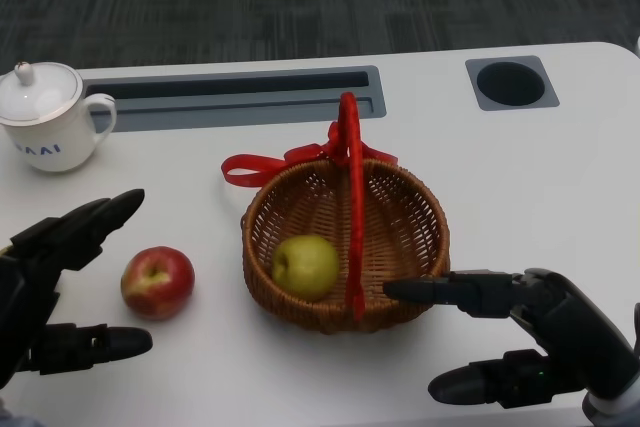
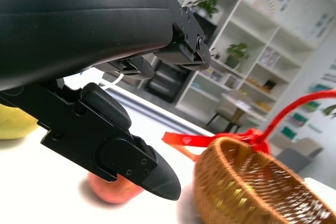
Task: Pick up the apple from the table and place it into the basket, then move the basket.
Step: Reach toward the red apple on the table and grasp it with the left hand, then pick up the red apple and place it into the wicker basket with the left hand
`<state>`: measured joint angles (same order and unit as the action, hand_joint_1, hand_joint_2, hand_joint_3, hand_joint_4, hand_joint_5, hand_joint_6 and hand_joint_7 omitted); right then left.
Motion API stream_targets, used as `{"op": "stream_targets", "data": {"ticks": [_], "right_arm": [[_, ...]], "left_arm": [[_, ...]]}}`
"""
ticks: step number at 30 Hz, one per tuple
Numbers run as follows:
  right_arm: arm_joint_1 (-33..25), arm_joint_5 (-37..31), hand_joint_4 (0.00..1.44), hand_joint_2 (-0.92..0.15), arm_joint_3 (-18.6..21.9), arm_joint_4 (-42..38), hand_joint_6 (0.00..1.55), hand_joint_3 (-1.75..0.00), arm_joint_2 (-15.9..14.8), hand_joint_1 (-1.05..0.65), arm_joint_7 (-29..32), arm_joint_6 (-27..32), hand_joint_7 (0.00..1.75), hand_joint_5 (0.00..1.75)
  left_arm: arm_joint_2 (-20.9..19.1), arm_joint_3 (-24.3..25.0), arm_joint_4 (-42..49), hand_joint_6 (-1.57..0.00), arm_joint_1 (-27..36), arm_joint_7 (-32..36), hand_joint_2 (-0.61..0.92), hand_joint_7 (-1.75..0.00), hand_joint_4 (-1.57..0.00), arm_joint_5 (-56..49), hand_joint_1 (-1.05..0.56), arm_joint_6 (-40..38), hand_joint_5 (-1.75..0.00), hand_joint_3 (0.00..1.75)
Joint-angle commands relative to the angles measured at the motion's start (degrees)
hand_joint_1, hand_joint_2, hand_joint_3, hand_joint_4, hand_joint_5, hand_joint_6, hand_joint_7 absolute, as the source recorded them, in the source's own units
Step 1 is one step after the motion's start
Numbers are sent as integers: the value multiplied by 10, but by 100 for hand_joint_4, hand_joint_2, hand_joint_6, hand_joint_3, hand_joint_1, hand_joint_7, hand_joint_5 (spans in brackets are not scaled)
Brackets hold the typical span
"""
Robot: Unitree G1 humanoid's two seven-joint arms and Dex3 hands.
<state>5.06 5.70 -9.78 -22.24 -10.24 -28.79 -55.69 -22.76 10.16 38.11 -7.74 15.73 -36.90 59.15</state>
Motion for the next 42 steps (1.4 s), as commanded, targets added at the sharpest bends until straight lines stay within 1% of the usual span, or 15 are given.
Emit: {"op": "stream_targets", "data": {"ticks": [1, 4, 6, 9, 12, 16, 23, 30, 32, 37, 42], "right_arm": [[-2, 6, 77, -84, 1, 8, 70, 0, -6, -53, 0, -2, 0, 0], [-6, 7, 77, -84, 0, 13, 70, 0, -6, -54, -1, 3, 0, 0], [-8, 7, 77, -84, 0, 16, 70, 0, -7, -54, 0, 4, 0, 0], [-12, 3, 77, -84, 1, 22, 70, 0, -8, -54, 2, 5, 0, 0], [-14, 1, 77, -84, 2, 26, 70, 0, -9, -54, 3, 6, 0, 0], [-18, 5, 77, -84, 1, 32, 70, 0, -12, -54, 0, 7, 0, 0], [-23, 2, 77, -84, 2, 40, 70, 0, -13, -54, 1, 5, 0, 0], [-31, 1, 76, -84, 2, 51, 70, 0, -17, -53, 0, 11, 0, 0], [-35, 0, 76, -84, 1, 56, 70, 0, -19, -53, 1, 14, 0, 0], [-41, 5, 76, -84, -1, 65, 70, 0, -21, -52, 0, 17, 0, 0], [-44, 5, 77, -84, 0, 70, 70, 0, -23, -52, 0, 19, 0, 0]], "left_arm": [[-21, -38, 54, -33, -32, 46, 67, 0, -40, -23, -76, -23, 0, 0], [-27, -85, 128, -32, -71, 80, 65, -1, -40, -40, -72, -36, -1, 0], [-26, -116, 174, -34, -96, 107, 66, -1, -43, -50, -73, -45, -2, 0], [-23, -155, 218, -35, -121, 145, 67, -1, -43, -60, -75, -58, -2, 1], [-23, -182, 243, -36, -135, 169, 68, -1, -43, -58, -75, -64, -1, 1], [-3, -213, 295, -37, -170, 174, 70, -1, -45, -51, -74, -99, -2, 1], [22, -245, 348, -39, -214, 171, 72, -1, -47, -33, -75, -152, -2, 1], [36, -262, 370, -42, -240, 170, 75, -1, -51, -17, -78, -203, -2, 1], [40, -265, 374, -44, -244, 168, 74, -2, -52, -11, -76, -213, -2, 1], [50, -272, 382, -51, -252, 170, 70, -3, -59, -4, -66, -240, -3, 0], [55, -281, 390, -55, -257, 153, 69, -2, -61, -2, -59, -274, -2, 0]]}}
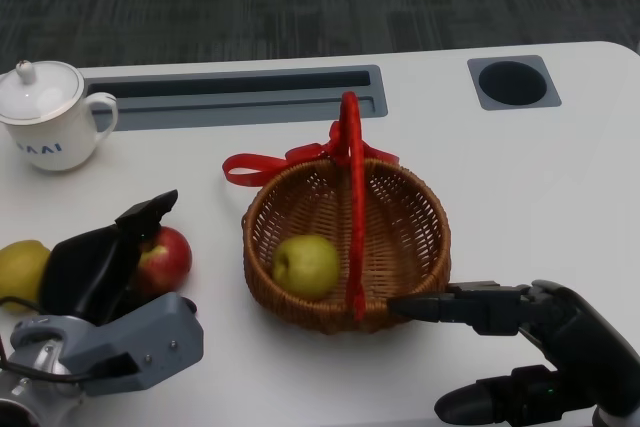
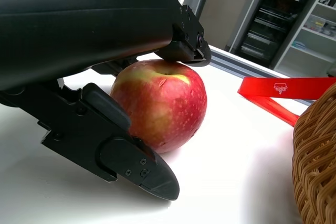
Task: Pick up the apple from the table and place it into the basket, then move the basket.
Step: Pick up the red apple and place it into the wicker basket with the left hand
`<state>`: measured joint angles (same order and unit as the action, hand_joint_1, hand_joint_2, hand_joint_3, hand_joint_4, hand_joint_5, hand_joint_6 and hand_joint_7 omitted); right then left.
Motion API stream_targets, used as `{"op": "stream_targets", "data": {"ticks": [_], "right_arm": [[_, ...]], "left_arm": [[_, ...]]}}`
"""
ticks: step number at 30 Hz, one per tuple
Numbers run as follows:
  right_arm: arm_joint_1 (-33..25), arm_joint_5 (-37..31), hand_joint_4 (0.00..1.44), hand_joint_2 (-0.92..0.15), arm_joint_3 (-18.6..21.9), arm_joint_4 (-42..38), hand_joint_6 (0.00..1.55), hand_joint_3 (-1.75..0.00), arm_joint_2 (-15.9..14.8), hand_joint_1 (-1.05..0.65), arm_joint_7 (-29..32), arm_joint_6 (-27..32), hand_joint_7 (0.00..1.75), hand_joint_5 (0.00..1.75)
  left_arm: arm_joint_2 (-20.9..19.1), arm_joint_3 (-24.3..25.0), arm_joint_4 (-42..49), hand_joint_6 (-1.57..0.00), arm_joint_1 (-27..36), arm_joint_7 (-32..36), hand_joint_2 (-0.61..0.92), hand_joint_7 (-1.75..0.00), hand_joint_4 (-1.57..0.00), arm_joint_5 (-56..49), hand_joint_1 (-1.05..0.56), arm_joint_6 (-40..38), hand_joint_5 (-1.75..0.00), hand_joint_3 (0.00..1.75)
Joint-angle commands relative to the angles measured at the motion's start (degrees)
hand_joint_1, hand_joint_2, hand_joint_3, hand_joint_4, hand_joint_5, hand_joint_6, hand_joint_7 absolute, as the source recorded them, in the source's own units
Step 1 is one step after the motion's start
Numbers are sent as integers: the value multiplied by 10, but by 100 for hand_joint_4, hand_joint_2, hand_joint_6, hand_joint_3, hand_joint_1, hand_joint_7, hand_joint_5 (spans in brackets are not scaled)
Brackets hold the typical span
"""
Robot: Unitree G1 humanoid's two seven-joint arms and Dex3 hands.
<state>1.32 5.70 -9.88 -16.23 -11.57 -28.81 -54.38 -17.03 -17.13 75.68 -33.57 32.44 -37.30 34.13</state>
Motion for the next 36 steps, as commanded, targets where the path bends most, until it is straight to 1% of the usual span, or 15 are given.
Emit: {"op": "stream_targets", "data": {"ticks": [1, 3, 5, 7, 8, 13, 17, 21, 25, 28, 34, 36], "right_arm": [[-8, 6, 77, -84, 1, 13, 70, 0, -11, -52, 0, 7, 0, 0], [-13, 9, 77, -84, 2, 21, 71, 0, -13, -52, 0, 13, 0, 0], [-17, 11, 77, -84, 3, 25, 71, 0, -14, -52, 0, 16, 0, 0], [-19, 12, 77, -85, 4, 26, 70, 0, -15, -52, 0, 16, 0, 0], [-19, 12, 76, -85, 4, 27, 70, -1, -15, -52, 0, 17, 0, 0], [-21, 13, 76, -86, 3, 28, 70, -1, -15, -52, -1, 21, 0, 0], [-19, 6, 76, -87, 3, 28, 71, -1, -11, -53, 3, 22, 0, 0], [-16, 3, 76, -88, 3, 26, 71, -1, -8, -53, 5, 21, 0, 0], [-11, -2, 77, -89, 3, 20, 71, -1, -4, -52, 7, 18, 0, 0], [-8, -4, 77, -89, 3, 18, 71, -1, -4, -52, 7, 18, 0, 0], [-6, -2, 78, -89, 2, 10, 72, 0, -3, -52, 5, 12, 0, 0], [-6, 1, 78, -89, 2, 10, 72, 0, -2, -51, 5, 13, 0, 0]], "left_arm": [[-2, -10, 15, -60, 1, -18, 70, -3, -66, 2, -55, -30, -3, 0], [-1, -11, 15, -74, 2, -28, 72, -5, -81, 9, -45, -29, -5, 1], [0, -4, 12, -94, 5, -44, 76, -6, -102, 26, -30, -11, -7, 1], [1, 6, 8, -106, 10, -62, 80, -5, -116, 47, -20, 11, -7, 1], [2, 9, 5, -108, 11, -69, 81, -5, -119, 54, -18, 18, -7, 1], [-2, 15, -12, -110, 20, -70, 84, -2, -120, 76, -16, 56, -4, 1], [-11, 16, -36, -109, 30, -37, 84, -1, -120, 79, -15, 87, -3, 1], [-18, 22, -53, -108, 38, -22, 84, -1, -121, 84, -13, 111, -3, 0], [-32, 32, -82, -110, 48, 8, 82, -1, -123, 84, -9, 154, -3, 0], [-40, 35, -101, -110, 54, 26, 82, -1, -124, 78, -9, 169, -3, 0], [-65, 53, -196, -110, 79, 28, 81, -1, -123, 76, -12, 190, -2, 0], [-73, 62, -241, -111, 89, 27, 81, -1, -124, 72, -12, 191, -2, 0]]}}
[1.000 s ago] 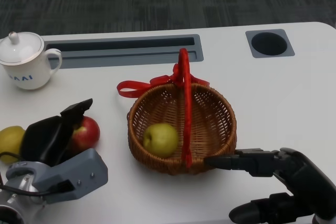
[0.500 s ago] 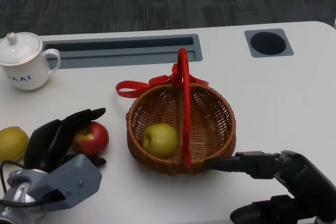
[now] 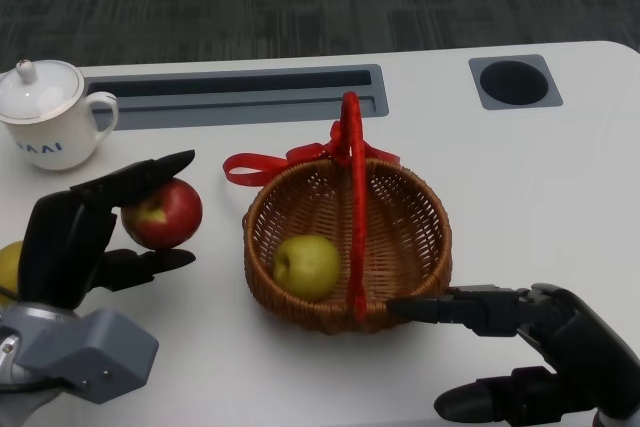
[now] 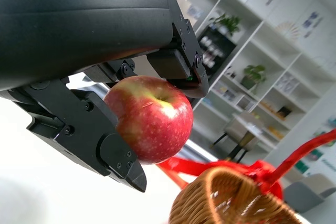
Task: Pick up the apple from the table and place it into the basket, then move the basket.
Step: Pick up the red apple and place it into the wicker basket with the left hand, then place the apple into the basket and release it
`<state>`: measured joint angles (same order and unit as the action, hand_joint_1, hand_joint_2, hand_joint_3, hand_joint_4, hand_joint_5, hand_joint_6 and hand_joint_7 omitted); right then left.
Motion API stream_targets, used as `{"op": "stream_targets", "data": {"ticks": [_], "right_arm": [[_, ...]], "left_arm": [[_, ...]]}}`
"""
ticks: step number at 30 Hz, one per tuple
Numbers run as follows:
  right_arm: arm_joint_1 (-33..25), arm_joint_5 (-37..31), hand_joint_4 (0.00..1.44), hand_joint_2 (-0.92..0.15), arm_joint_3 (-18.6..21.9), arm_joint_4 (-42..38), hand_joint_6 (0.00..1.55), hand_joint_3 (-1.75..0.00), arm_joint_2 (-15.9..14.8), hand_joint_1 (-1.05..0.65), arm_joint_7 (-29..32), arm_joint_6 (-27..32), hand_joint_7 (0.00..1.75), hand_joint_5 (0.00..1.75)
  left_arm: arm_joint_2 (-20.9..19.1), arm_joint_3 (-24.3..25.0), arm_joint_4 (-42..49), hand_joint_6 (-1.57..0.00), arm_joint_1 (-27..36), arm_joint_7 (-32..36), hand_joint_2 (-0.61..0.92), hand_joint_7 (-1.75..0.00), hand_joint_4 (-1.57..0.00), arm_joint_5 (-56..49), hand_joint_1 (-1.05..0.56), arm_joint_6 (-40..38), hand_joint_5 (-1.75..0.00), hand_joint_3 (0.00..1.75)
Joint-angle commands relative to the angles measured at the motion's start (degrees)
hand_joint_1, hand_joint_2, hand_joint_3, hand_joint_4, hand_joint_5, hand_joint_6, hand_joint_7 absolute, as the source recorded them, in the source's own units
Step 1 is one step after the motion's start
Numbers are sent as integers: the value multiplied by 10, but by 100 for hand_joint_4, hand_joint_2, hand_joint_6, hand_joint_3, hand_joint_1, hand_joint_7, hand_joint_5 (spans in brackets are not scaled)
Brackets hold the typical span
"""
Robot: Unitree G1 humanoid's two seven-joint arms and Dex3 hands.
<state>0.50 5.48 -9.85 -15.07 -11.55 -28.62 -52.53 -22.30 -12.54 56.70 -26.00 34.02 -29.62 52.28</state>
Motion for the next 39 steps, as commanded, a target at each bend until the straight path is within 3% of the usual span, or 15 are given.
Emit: {"op": "stream_targets", "data": {"ticks": [1, 9, 19, 28, 39], "right_arm": [[1, 5, 78, -89, 1, -1, 72, 0, -2, -51, 3, -4, 0, 0], [3, 7, 79, -89, 1, -8, 72, 0, 4, -51, 3, -13, 0, 0], [5, 0, 79, -89, 1, -9, 72, 0, 4, -52, 5, -7, 0, 0], [-3, -2, 80, -89, 2, -8, 73, 0, 12, -50, 10, -13, 0, 1], [-12, -2, 80, -90, 2, -1, 73, 0, 11, -51, 15, -12, 0, 0]], "left_arm": [[-26, 23, -84, -111, 20, 9, 80, -1, -125, -6, -12, 11, -3, 0], [-19, 57, -241, -114, 74, -49, 77, -1, -127, 17, -12, -1, -2, 0], [39, 36, -397, -117, 104, -152, 75, -2, -132, 41, -16, -15, -4, 0], [72, 23, -406, -124, 90, -216, 68, -3, -139, 47, -4, -25, -5, 0], [90, 17, -360, -124, 66, -225, 66, -1, -136, 37, -1, -14, -2, 0]]}}
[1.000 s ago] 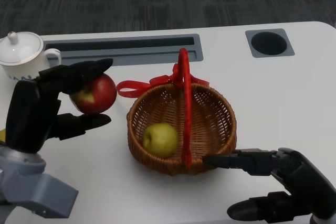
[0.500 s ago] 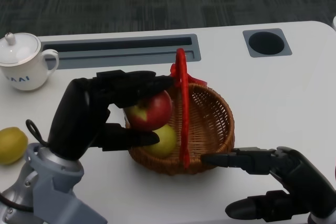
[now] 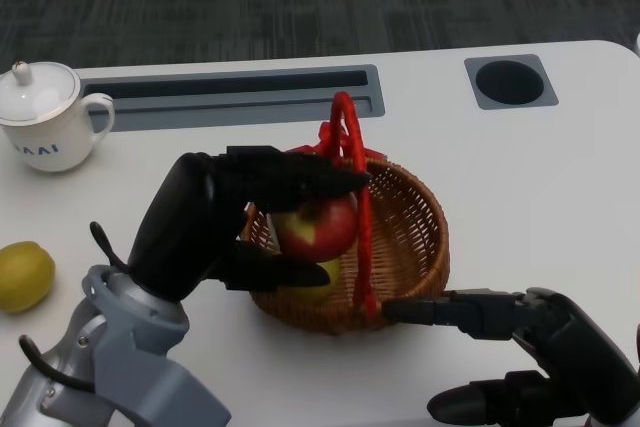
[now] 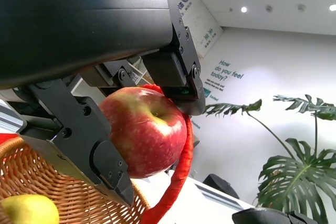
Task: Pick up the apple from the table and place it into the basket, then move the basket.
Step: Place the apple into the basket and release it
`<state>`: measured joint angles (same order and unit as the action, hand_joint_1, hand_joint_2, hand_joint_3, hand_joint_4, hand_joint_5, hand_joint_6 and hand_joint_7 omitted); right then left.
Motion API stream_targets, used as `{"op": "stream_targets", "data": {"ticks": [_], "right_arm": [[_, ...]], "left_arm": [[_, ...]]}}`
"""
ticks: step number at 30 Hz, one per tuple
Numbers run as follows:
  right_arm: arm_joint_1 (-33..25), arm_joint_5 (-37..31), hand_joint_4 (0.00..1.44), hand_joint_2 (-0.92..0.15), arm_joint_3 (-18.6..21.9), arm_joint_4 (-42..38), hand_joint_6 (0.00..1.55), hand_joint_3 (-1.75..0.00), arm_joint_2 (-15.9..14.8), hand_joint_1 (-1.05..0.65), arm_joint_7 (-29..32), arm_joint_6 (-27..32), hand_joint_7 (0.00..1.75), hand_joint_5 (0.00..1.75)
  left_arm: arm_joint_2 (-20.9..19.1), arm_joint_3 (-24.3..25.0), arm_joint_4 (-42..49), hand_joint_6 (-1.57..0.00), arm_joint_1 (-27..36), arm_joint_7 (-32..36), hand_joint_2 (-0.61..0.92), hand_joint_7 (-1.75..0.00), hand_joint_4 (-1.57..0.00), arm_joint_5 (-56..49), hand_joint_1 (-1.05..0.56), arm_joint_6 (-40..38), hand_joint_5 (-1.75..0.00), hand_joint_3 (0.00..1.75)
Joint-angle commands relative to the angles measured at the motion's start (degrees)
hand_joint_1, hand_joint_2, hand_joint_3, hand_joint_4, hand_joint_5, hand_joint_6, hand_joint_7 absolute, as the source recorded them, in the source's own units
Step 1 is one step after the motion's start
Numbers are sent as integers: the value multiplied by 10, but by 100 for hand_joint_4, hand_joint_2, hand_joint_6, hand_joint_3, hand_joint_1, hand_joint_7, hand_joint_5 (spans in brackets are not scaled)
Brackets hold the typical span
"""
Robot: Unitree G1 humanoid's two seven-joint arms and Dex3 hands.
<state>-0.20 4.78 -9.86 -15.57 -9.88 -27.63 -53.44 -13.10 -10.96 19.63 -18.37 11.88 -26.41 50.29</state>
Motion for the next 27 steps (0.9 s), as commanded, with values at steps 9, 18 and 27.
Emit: {"op": "stream_targets", "data": {"ticks": [9, 18, 27], "right_arm": [[-1, -3, 79, -92, 5, -2, 72, -1, -8, -51, 7, -19, 0, 0], [9, 6, 80, -91, 15, 13, 73, 0, -20, -51, 9, -8, 0, 0], [37, 22, 78, -90, 36, 15, 71, 0, -42, -49, 2, -11, 0, 0]], "left_arm": [[-22, 3, -4, -48, 5, -42, 64, 0, -52, 6, -62, -24, 0, 3], [-58, 26, -8, -20, 20, -62, 78, 0, -18, 14, -76, -48, 0, 2], [-73, 38, -4, -20, 35, -90, 81, -2, -23, 63, -74, -41, -3, 0]]}}
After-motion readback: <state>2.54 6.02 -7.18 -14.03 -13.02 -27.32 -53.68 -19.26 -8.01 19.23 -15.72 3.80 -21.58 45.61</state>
